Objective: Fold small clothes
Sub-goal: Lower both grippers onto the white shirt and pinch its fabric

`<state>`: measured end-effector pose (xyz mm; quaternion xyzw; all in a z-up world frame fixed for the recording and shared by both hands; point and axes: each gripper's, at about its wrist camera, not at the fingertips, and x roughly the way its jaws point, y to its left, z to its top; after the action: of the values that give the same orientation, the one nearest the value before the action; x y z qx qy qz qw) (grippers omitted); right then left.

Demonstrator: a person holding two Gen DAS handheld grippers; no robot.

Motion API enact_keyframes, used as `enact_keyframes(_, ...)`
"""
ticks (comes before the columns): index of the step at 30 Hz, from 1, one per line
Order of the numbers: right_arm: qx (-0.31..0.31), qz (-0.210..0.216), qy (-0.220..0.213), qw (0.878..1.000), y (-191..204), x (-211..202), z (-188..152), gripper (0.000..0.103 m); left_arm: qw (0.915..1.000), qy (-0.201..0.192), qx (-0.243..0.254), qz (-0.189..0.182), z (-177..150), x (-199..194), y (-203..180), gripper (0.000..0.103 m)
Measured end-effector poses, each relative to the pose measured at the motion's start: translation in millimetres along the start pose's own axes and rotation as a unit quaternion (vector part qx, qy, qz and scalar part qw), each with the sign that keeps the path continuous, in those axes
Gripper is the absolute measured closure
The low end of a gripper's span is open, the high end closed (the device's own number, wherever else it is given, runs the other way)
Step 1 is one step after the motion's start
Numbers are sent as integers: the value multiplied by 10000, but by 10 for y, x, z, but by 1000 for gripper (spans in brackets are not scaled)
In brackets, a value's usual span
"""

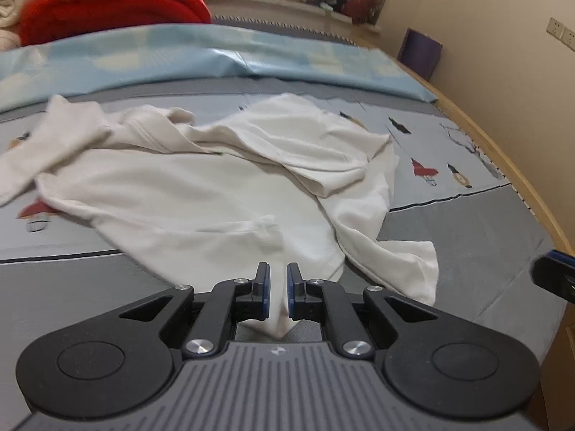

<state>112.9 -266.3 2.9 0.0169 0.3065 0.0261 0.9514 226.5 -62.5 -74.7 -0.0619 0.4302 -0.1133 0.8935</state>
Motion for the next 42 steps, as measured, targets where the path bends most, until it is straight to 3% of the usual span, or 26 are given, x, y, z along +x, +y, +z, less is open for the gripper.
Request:
enact_keyframes(3,-109,34,22,9999,13,32,21,65,9996,229,-135,-15,36,286,-26,81)
enact_keyframes(5,-120,25,40,9999,-8,50,33,63,9990,341,-266,-65,53,417,-56,59)
enact_keyframes(7,-107,16,93,9999,-37,78,37,62,9986,469,-244,14,36,543,-91,53)
enact_keyframes(9,-136,-20,135,9998,-58,95,38,62,9966,682,79,450,-10,682,-132,56)
enact_keyframes(11,-123,-68,158,9998,-76,105,46,61,9938,674,401,792,-43,714,-134,84)
enact_keyframes(13,-73,-97,190,9997,-93,122,61,61,9934,613,470,842,-27,633,-84,99)
enact_keyframes(16,-36,-131,197,9997,-72,140,78,61,9935,614,478,836,-8,405,20,99)
enact_keyframes(20,-71,-290,151,9994,4,162,67,61,9924,544,878,664,-79,-88,70,101)
enact_keyframes(26,307,-239,334,9987,-5,180,32,61,9832,558,1642,571,-518,-971,288,102)
enact_keyframes(28,367,-99,353,9987,10,156,-1,62,9824,616,1674,557,-715,-1219,429,103)
enact_keyframes(33,156,54,531,9985,81,157,-143,61,9763,1247,1747,257,-1262,-1634,875,103)
enact_keyframes(36,72,130,564,9983,115,155,-185,61,9753,1673,1426,-211,-1409,-1723,1134,102)
enact_keyframes(39,118,297,841,9959,152,243,-225,60,9805,1632,978,-499,-1429,-1816,1367,92)
enact_keyframes(41,158,492,1141,9921,209,336,-269,54,9880,1394,501,-433,-1376,-1871,1539,68)
enact_keyframes(42,180,622,1322,9891,247,392,-292,51,9908,1274,227,-391,-1335,-1888,1625,64)
